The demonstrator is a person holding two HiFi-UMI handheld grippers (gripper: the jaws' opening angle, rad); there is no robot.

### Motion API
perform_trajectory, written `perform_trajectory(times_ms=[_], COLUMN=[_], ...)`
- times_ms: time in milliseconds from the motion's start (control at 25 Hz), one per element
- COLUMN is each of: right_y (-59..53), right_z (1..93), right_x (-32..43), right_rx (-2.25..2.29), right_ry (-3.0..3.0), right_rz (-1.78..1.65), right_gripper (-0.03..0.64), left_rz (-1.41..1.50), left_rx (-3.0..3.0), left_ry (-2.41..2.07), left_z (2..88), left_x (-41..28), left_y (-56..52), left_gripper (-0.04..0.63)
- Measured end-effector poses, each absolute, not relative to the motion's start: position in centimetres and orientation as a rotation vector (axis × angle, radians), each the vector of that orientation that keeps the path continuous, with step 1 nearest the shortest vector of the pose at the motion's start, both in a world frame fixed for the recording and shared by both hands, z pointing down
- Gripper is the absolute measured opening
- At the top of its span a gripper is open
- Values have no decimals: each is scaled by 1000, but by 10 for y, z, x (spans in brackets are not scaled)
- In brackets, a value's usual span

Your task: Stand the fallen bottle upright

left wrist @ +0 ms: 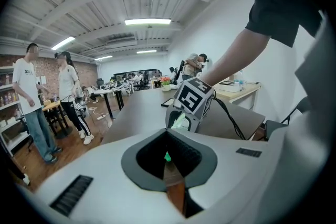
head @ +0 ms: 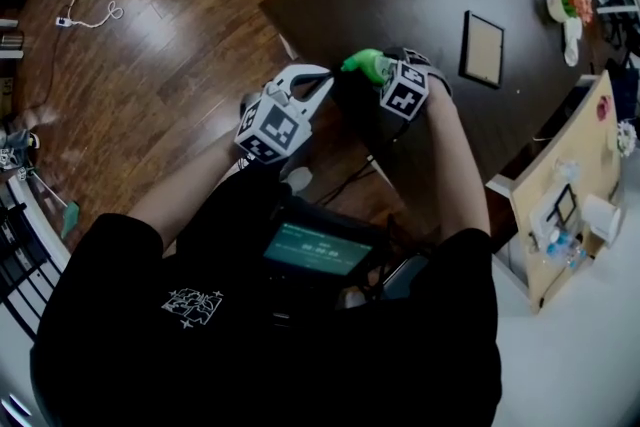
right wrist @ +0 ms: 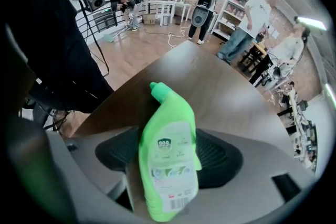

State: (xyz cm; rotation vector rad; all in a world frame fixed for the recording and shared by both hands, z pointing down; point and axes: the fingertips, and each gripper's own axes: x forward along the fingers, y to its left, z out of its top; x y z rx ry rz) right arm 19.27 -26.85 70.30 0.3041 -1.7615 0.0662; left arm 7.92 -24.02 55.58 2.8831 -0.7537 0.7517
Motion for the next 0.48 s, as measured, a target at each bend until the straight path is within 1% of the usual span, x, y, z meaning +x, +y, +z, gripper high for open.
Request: perform_trajectory(times_ms=[80,400,480], right_y=[-268,-267,-266], right_z=[705,723,726], right_x=[191,197,198], right_rx=[283,225,208], right_ry=[-1761,-1669,-1660], right_rz=[68,73,68], right_gripper=[367,436,442], left_rz=[755,746,751], left_rx=[2877,2865,2861], left_ry=[-754,-777,-776], left_z=[556,558,558], left_x=[79,78,77], left_y=[-242,-249,-250], left_gripper=[2,2,2])
